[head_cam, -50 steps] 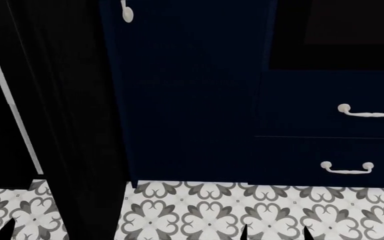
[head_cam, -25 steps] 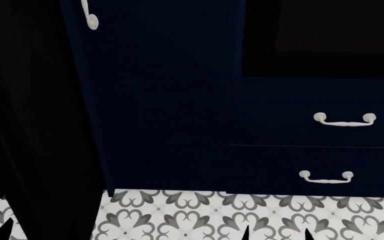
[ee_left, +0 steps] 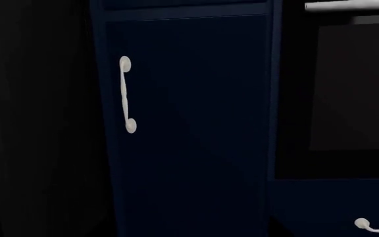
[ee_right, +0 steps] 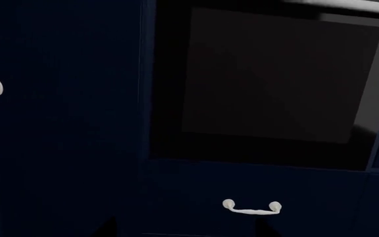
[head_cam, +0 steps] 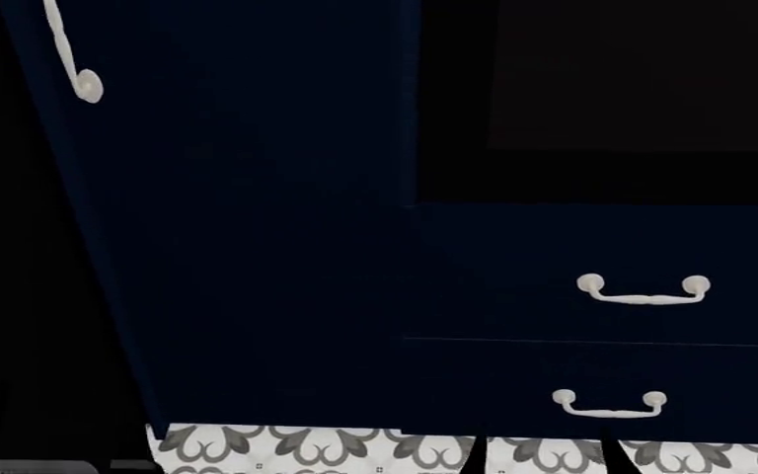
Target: Close the fridge door
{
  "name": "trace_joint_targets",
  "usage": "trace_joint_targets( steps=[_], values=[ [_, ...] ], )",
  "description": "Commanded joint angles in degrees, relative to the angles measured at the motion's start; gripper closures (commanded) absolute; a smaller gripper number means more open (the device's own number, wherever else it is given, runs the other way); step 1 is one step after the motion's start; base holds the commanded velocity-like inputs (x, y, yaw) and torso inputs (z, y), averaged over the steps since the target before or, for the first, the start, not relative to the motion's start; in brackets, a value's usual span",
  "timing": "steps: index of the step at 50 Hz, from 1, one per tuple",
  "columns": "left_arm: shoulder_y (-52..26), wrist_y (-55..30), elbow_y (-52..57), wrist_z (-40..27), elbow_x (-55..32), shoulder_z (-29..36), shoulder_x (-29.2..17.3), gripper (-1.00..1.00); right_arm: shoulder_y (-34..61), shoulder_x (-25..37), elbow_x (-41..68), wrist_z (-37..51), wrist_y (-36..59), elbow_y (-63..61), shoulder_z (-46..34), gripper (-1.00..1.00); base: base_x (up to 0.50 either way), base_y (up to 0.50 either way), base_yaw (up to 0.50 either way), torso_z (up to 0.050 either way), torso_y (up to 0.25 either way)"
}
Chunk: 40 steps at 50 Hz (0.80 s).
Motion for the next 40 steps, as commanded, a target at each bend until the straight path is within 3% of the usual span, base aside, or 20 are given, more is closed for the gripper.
trace_joint_targets(
  steps=[1,40],
  values=[
    [-2.4,-6.0,7.1,-1.9,-0.5,-1.2,-1.0,-1.00,2.4,1.4,-2.4,1.3,6.0,-5.7,-1.6,-1.00,0.50,-0.04,0.00,0.000,0.000],
    [-0.8,-4.2,8.8,-3.4,-2.4,-2.0,-2.6,-1.00,2.8,2.1,-3.5,1.9,4.5,-4.4,-4.4,-1.00,0.50,-0.01,0.00,0.000,0.001]
  ],
)
